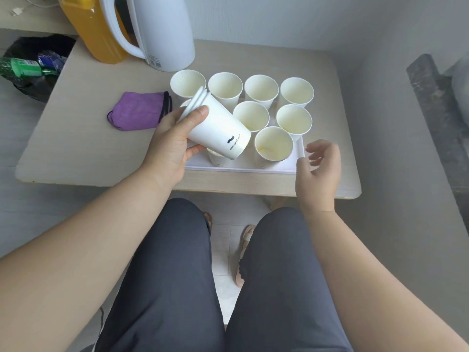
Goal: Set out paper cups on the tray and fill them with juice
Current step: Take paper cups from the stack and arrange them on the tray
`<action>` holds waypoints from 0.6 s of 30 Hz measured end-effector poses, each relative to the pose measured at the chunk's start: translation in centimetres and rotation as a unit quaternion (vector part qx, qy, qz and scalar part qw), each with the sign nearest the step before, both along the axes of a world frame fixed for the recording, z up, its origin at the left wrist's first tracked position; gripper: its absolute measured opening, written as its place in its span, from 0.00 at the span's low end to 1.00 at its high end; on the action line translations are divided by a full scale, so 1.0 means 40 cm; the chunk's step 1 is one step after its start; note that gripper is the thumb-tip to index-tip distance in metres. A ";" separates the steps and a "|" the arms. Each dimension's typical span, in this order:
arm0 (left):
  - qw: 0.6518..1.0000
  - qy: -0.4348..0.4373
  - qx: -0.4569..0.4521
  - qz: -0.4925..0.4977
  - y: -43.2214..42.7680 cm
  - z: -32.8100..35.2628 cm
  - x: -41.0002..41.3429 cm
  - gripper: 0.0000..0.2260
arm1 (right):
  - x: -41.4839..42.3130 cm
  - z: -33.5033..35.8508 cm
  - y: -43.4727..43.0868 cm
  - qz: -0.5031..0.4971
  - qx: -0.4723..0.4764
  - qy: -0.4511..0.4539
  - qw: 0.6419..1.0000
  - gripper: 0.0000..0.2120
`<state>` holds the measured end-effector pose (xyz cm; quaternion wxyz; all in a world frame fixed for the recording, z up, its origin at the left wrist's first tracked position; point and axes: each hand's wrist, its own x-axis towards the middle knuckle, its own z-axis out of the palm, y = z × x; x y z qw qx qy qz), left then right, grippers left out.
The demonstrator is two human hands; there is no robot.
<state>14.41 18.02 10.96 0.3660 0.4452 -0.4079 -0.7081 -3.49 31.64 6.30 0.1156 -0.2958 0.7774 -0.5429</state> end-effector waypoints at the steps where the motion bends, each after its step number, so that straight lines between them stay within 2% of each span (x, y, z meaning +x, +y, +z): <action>1: 1.000 -0.002 -0.004 -0.006 0.003 0.005 -0.006 0.12 | 0.018 0.032 -0.009 0.023 -0.037 0.008 0.999 0.08; 3: 1.000 -0.011 -0.023 -0.017 0.005 0.017 -0.016 0.22 | 0.050 0.096 -0.045 0.109 -0.053 0.017 0.993 0.13; 5: 0.999 -0.025 -0.041 -0.019 0.008 0.032 -0.024 0.35 | 0.071 0.137 -0.095 0.231 0.034 0.034 0.972 0.31; 7: 0.997 -0.041 -0.059 -0.017 0.001 0.056 -0.029 0.42 | 0.082 0.167 -0.148 0.321 0.113 0.048 0.939 0.43; 9: 0.994 -0.058 -0.084 -0.025 -0.013 0.082 -0.028 0.43 | 0.093 0.190 -0.193 0.346 0.141 0.073 0.925 0.44; 11: 0.989 -0.081 -0.114 -0.046 -0.030 0.109 -0.023 0.43 | 0.094 0.215 -0.221 0.339 0.147 0.066 0.927 0.39; 13: 0.987 -0.077 -0.121 -0.071 -0.059 0.130 -0.013 0.37 | 0.085 0.231 -0.241 0.345 0.123 -0.035 0.930 0.31; 15: 0.988 -0.073 -0.115 -0.076 -0.112 0.140 -0.003 0.25 | 0.062 0.241 -0.268 0.386 0.089 -0.166 0.903 0.25; 17: 0.986 -0.117 -0.108 -0.053 -0.189 0.129 0.006 0.10 | 0.033 0.236 -0.320 0.415 0.075 -0.242 0.874 0.25; 18: 0.981 -0.162 -0.102 -0.038 -0.229 0.111 0.010 0.07 | 0.019 0.227 -0.350 0.417 0.069 -0.270 0.865 0.25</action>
